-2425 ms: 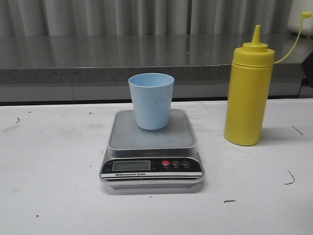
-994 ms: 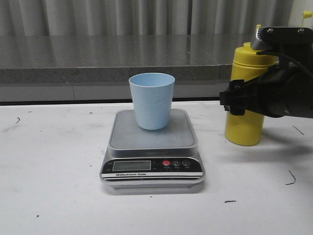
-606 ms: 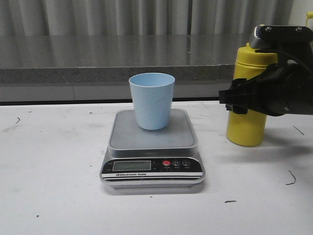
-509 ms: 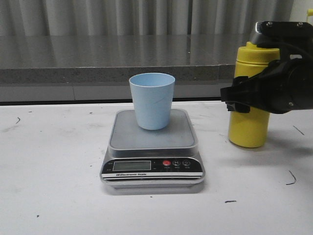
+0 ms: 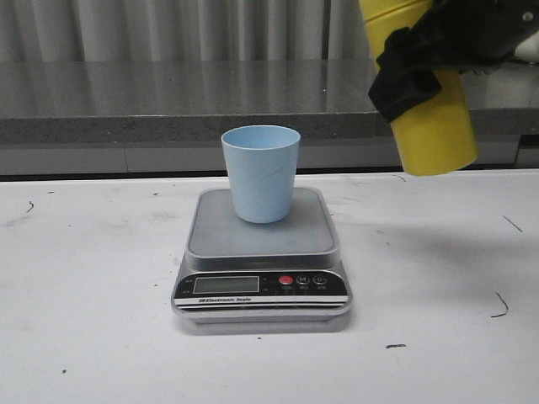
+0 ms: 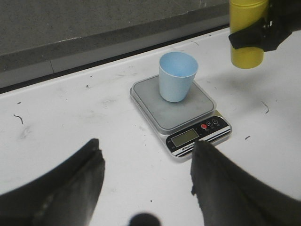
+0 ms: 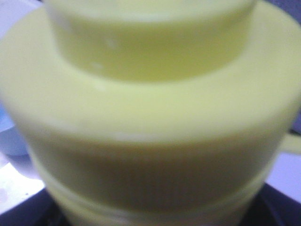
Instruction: Pour seasoning into cup on scale with both arms
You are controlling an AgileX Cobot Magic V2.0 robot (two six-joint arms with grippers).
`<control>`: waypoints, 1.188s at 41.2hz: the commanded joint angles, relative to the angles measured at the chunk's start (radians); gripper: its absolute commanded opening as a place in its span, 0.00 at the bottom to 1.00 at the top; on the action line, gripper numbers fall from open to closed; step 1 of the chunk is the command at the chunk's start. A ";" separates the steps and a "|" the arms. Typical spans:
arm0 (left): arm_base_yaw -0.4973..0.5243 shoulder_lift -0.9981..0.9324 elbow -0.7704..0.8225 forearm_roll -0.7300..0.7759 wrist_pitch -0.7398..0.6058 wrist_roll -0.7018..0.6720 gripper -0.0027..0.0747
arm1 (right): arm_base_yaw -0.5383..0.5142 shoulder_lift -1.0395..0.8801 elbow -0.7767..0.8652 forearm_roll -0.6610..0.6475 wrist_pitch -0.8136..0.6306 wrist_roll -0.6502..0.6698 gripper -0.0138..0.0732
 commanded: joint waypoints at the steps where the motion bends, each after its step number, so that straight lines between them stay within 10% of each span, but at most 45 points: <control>1: 0.000 0.004 -0.023 -0.002 -0.077 -0.008 0.56 | 0.001 -0.047 -0.139 -0.049 0.097 -0.045 0.47; 23: 0.000 0.004 -0.023 -0.002 -0.077 -0.008 0.56 | 0.245 0.180 -0.451 -0.726 0.609 -0.041 0.47; 49: 0.000 0.004 -0.023 -0.002 -0.077 -0.008 0.56 | 0.294 0.277 -0.451 -1.382 0.606 -0.041 0.48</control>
